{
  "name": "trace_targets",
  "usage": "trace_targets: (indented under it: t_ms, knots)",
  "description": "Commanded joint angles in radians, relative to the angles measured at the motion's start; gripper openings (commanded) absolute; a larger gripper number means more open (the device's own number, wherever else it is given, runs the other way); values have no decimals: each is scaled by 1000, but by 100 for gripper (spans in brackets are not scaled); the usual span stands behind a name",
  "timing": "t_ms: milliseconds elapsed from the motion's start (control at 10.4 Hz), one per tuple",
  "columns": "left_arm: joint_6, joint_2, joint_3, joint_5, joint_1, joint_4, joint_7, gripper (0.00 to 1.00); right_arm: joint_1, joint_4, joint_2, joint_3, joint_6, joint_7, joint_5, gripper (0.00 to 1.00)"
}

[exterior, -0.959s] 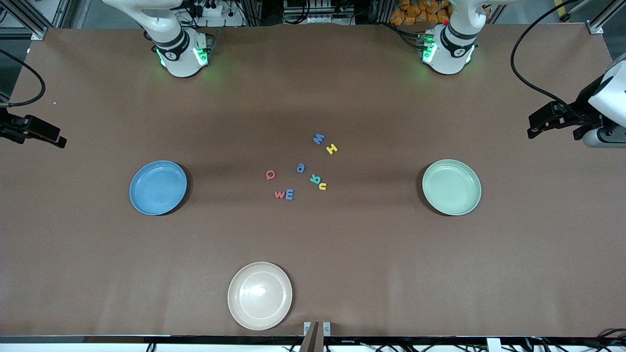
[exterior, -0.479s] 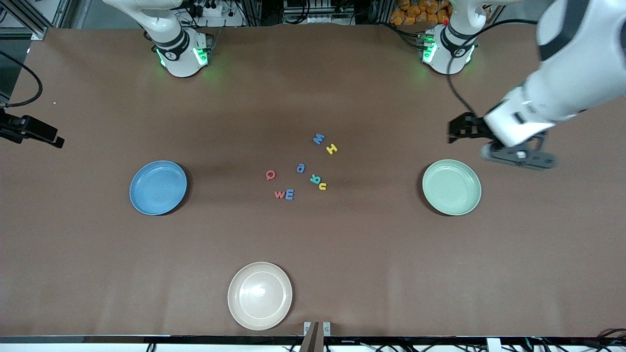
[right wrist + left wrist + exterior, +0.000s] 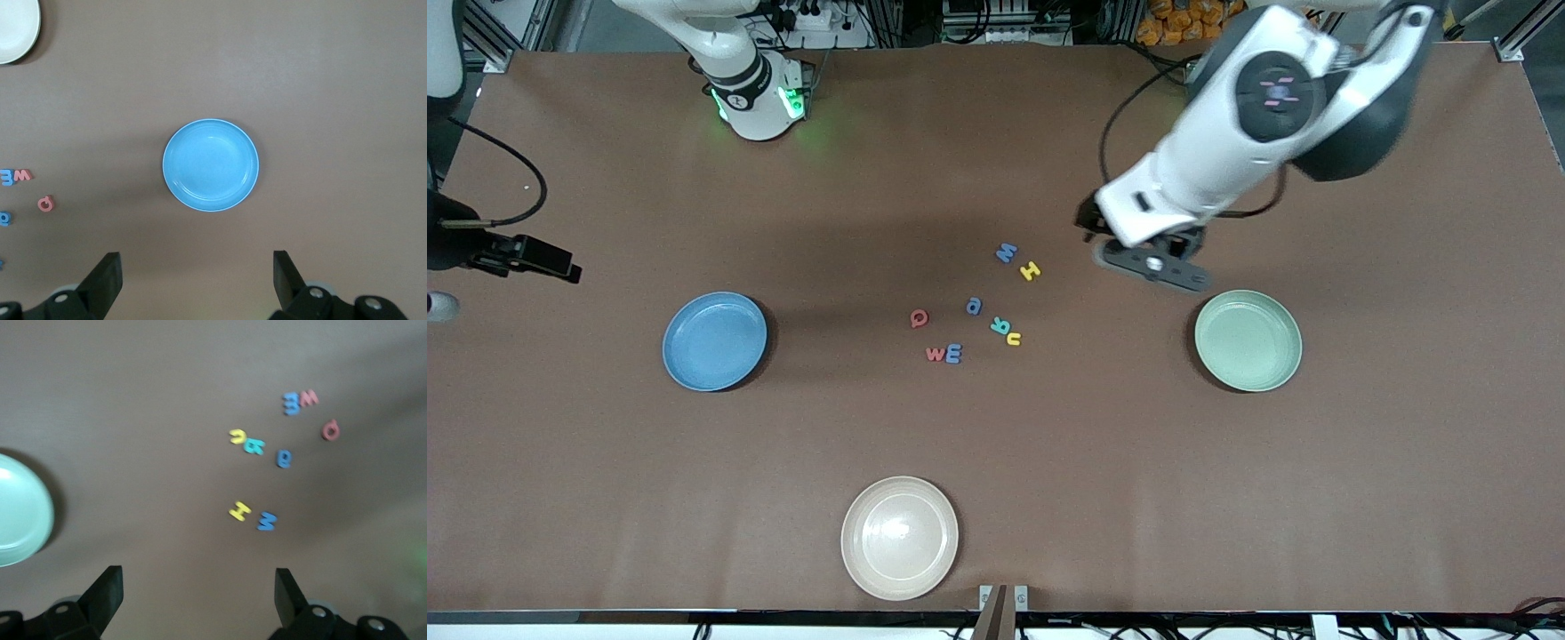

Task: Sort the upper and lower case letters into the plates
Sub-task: 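Move the left gripper over the letters while the right gripper approaches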

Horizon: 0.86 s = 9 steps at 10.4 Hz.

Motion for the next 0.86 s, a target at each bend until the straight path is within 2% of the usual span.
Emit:
trace_targets:
  t_ms: [0, 384, 575, 767]
  knots:
    - [52, 78, -32, 88, -77, 10, -28, 100, 26, 15, 30, 2, 12, 139, 9, 100]
    - [235, 161, -30, 121, -216, -56, -158, 100, 82, 42, 92, 2, 39, 362, 12, 100]
    - [284, 230, -32, 253, -276, -54, -306, 100, 127, 38, 121, 2, 118, 419, 21, 100]
    - [322, 282, -32, 302, -311, -60, -341, 100, 178, 35, 182, 2, 204, 545, 24, 100]
